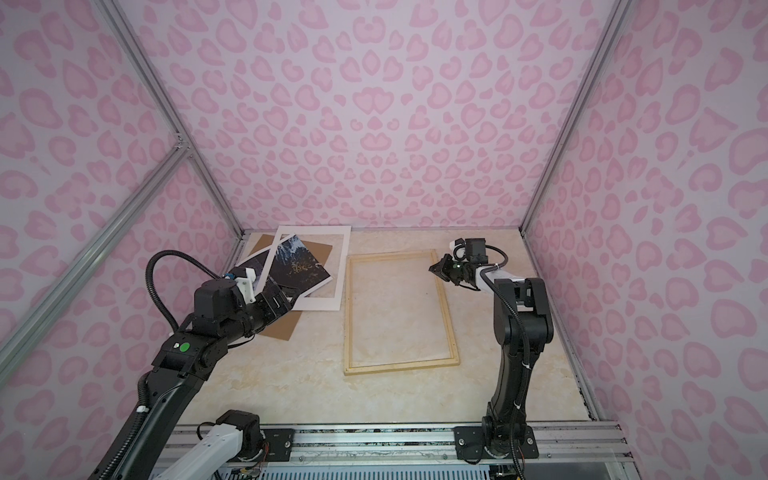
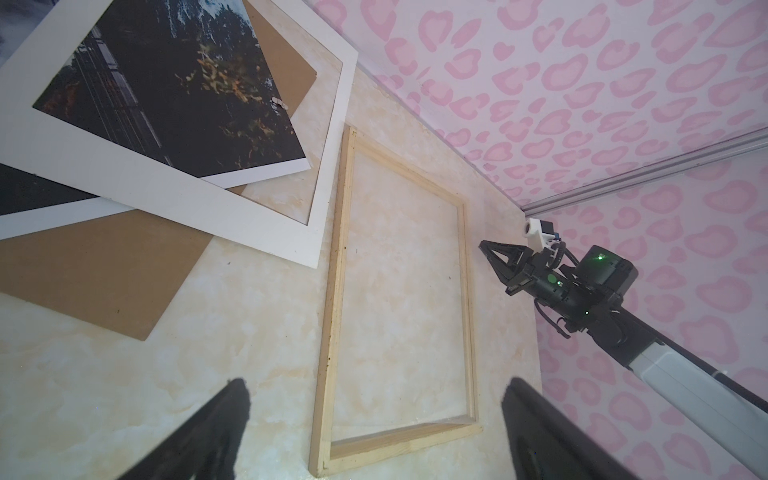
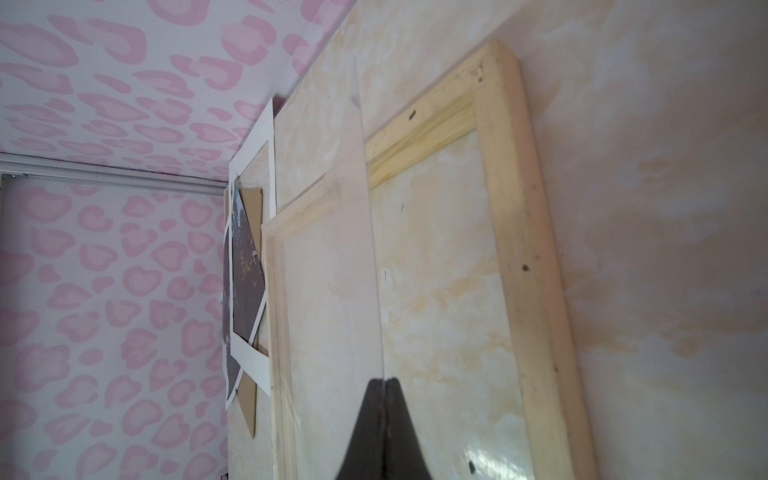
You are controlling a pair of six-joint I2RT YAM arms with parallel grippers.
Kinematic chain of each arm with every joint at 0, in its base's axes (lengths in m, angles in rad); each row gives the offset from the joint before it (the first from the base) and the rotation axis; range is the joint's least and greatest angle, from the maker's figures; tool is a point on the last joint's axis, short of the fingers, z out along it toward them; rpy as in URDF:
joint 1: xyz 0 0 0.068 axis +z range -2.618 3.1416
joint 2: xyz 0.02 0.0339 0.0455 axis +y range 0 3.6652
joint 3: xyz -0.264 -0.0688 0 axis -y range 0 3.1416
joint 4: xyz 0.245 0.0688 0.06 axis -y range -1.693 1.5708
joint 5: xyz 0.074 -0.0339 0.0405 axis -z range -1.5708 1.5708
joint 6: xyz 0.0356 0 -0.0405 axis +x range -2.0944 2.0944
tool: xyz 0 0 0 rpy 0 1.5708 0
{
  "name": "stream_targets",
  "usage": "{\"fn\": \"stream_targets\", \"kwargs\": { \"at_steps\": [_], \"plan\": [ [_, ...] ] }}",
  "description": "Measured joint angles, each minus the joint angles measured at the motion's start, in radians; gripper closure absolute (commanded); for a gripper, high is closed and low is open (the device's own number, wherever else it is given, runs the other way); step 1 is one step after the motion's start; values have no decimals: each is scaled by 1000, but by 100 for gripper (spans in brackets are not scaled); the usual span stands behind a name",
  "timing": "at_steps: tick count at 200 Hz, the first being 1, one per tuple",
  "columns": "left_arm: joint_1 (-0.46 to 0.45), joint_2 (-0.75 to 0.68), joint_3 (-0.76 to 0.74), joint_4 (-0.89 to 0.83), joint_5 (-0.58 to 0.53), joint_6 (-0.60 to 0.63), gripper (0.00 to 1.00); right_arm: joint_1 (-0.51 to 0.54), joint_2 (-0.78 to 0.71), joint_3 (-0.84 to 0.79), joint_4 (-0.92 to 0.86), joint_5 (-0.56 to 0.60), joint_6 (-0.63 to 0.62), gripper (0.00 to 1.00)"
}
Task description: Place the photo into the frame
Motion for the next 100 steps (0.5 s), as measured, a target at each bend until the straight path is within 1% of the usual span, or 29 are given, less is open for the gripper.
{"fn": "stream_targets", "kwargs": {
  "at_steps": [100],
  "plan": [
    [-2,5,0,4,0,0,2,-2,14,44,-67,11,-55,100]
  ]
}}
